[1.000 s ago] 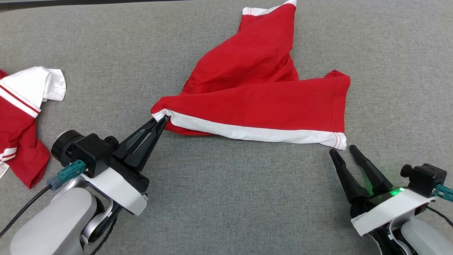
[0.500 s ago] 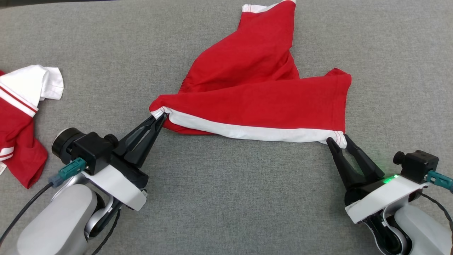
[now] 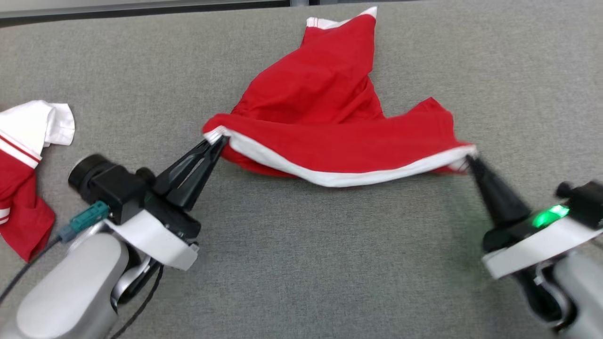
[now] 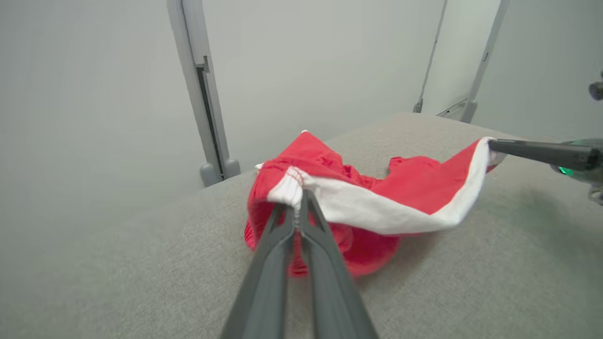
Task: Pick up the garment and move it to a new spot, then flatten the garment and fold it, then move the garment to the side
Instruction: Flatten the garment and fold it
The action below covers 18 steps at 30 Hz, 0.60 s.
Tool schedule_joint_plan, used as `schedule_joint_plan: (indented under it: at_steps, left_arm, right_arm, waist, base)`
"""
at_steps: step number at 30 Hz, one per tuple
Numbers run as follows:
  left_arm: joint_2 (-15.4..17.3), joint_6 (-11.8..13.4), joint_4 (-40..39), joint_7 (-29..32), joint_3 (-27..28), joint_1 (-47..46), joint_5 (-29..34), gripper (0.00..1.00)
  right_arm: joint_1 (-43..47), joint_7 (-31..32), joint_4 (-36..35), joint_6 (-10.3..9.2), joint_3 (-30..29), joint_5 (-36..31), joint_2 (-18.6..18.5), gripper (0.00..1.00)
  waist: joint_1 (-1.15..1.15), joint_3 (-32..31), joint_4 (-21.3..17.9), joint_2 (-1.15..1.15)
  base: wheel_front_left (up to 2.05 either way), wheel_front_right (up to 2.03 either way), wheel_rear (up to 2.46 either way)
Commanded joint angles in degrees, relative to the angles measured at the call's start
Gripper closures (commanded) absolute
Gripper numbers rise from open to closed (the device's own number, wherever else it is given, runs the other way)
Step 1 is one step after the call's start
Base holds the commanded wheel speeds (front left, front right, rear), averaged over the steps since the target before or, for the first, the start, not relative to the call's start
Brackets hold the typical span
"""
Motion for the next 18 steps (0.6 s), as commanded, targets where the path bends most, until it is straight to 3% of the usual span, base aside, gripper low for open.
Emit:
schedule_joint_plan:
  at_steps: [1, 6, 10, 14, 18]
  left_arm:
    - [0.70, -0.19, -0.68, -0.09, -0.33, -2.03, -0.51, 1.00]
    - [3.95, -0.14, -5.69, 4.55, -5.96, -14.45, -4.10, 1.00]
    - [6.29, -0.14, -7.67, 11.81, -11.42, -30.69, -7.89, 1.00]
    - [6.04, -0.11, -3.25, 16.30, -15.72, -49.19, -10.54, 1.00]
    - [3.46, -0.11, 6.76, 13.79, -20.67, -64.78, -9.25, 1.00]
  right_arm:
    - [-0.60, -0.05, -0.73, 0.00, -1.21, -0.65, -0.87, 1.00]
    - [-4.55, 0.00, -7.23, 0.00, -9.79, -2.90, -4.61, 1.00]
    - [-14.98, 2.95, -9.41, 0.00, -15.02, -3.93, -6.40, 1.00]
    - [-30.46, 6.81, -6.72, 0.00, -16.63, -4.11, -3.99, 1.00]
    - [-44.94, 5.42, 2.08, 0.00, -18.16, -6.41, 1.45, 1.00]
  waist:
    - [0.00, -0.45, -0.33, 0.00]
    - [0.00, -0.88, -2.32, 0.00]
    - [0.00, 2.80, -5.17, 0.00]
    - [0.00, 8.43, -8.64, 0.00]
    - [0.00, 12.87, -11.65, 0.00]
  base:
    - [0.00, 0.00, 0.00]
    - [0.00, 0.00, 0.00]
    - [0.00, 0.00, 0.00]
    - [0.00, 0.00, 0.00]
    - [0.00, 0.00, 0.00]
